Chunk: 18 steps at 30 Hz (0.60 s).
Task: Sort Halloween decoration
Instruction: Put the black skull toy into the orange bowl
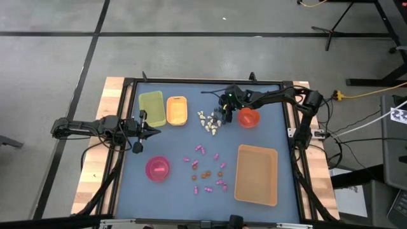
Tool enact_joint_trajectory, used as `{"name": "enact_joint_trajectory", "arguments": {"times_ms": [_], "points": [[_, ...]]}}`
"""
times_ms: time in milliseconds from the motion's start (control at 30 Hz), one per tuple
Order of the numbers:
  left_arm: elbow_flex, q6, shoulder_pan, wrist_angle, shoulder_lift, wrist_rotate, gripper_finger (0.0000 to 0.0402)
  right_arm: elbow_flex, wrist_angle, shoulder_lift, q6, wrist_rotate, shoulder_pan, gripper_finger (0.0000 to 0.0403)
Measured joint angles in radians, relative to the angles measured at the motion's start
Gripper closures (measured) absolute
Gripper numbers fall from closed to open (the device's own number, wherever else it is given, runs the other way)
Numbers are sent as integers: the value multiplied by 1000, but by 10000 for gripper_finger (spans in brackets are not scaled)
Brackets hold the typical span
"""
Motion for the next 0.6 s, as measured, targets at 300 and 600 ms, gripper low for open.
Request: {"name": "enact_joint_trajectory", "arguments": {"times_ms": [300,600], "points": [[0,0,0,0,0,0,401,0,-1,1,0,-3,1,258],[0,0,0,0,0,0,401,0,-2,2,0,3,1,309]]}}
